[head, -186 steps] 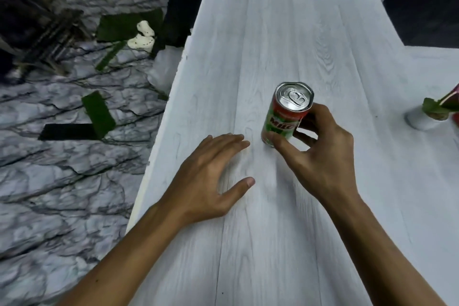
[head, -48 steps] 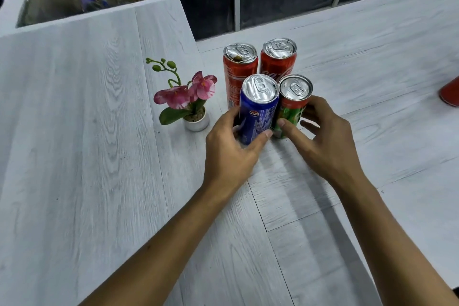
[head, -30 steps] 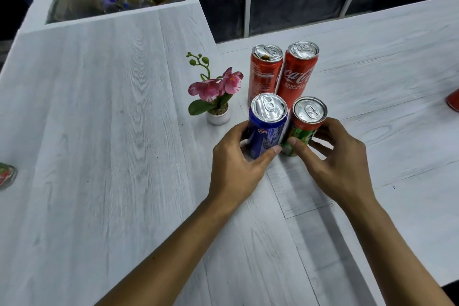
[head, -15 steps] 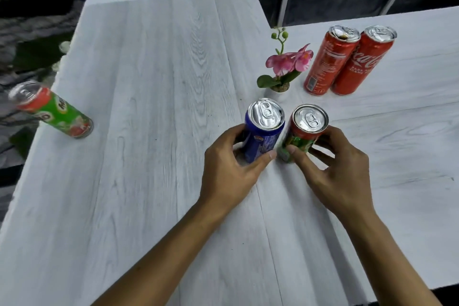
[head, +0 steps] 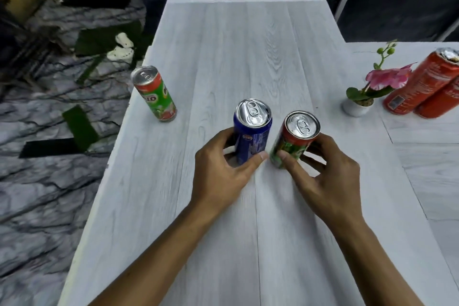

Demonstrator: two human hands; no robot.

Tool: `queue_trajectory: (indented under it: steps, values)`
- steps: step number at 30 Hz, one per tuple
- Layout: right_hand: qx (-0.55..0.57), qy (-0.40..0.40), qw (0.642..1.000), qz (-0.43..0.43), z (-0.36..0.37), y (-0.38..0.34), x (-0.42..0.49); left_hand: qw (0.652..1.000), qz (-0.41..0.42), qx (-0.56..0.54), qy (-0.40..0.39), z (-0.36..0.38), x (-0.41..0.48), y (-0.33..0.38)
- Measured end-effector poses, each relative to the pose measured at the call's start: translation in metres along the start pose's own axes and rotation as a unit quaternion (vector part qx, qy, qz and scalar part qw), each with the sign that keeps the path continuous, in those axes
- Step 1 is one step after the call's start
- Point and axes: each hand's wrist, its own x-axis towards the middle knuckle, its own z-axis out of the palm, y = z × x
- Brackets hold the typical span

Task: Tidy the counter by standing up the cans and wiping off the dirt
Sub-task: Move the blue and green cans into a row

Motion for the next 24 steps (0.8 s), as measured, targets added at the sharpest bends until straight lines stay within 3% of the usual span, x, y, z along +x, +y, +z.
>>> queue_trajectory:
  steps: [11,24]
  values:
    - [0.007,0.014,0.999,-0.037,0.074,-0.053,0.035,0.997,0.006,0.037,0.069,-0.068,0.039,-0.017]
    - [-0.002,0.032,0.999,-0.034,0.110,-0.060,0.071,0.994,-0.008,0.062,0.089,-0.065,0.077,-0.020]
